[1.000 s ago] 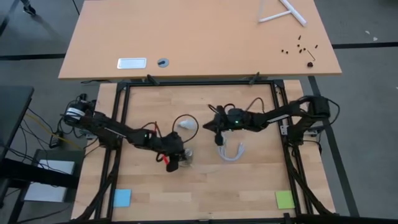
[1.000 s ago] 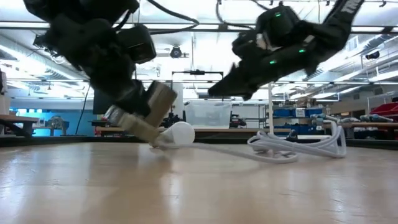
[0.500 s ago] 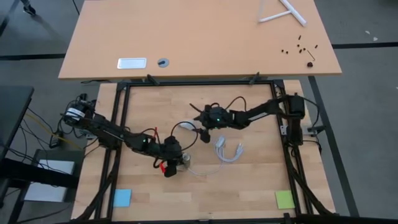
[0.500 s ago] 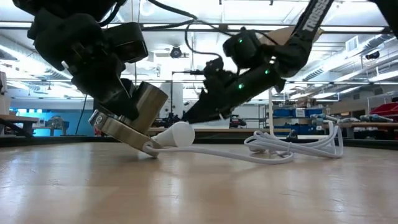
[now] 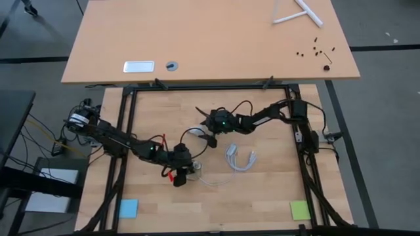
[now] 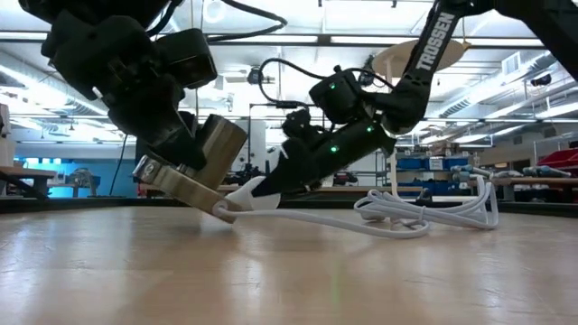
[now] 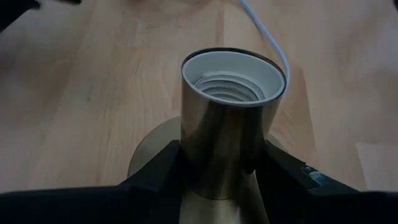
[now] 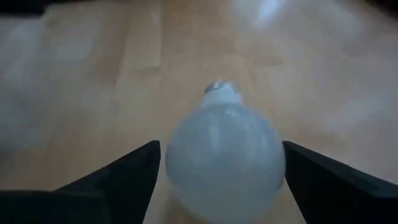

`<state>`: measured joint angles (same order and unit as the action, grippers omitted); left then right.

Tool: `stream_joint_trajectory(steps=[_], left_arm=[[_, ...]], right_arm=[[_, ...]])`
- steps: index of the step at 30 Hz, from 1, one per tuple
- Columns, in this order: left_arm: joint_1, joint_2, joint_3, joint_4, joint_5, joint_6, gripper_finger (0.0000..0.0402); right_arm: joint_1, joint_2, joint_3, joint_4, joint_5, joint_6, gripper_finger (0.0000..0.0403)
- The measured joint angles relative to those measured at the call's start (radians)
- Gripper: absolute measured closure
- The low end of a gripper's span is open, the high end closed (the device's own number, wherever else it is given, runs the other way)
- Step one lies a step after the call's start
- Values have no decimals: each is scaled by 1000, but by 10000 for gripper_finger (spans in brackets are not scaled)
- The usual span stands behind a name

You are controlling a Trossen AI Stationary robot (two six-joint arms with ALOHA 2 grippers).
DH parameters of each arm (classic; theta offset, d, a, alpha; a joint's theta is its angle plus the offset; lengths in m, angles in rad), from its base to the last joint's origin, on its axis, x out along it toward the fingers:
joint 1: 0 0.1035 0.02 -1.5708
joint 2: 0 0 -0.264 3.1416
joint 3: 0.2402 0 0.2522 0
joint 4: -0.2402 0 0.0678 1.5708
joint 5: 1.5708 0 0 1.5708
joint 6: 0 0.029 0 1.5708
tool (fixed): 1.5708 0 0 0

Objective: Screw lightbulb
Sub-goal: Insert the white lightbulb into the golden lamp

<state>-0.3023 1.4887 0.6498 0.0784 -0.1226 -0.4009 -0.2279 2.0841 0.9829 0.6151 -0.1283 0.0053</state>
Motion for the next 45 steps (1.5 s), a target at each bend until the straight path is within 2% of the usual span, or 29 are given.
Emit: stream_joint_trajectory(steps=[8,16,23,27,32,37,41,45], left_arm=[[0,0,0,8,0,1,240],[0,0,0,8,0,0,240],[0,0,0,13,4,-1,240],[0,0,0,12,9,-3,240],[0,0,0,15,11,-6,240],[0,0,0,29,26,-11,240],[0,0,0,28,31,-10,240],[0,0,0,29,30,-7,240]], right_arm=[[-3,84,53,16,-33,-9,94],[-2,47,51,41,-43,-9,146],[2,13,50,-40,-56,12,175],[11,-6,49,-129,-23,42,161],[25,-11,50,-142,23,105,112],[25,-11,50,-156,5,102,74],[24,-11,49,-133,3,106,63],[25,-11,50,-33,4,106,60]])
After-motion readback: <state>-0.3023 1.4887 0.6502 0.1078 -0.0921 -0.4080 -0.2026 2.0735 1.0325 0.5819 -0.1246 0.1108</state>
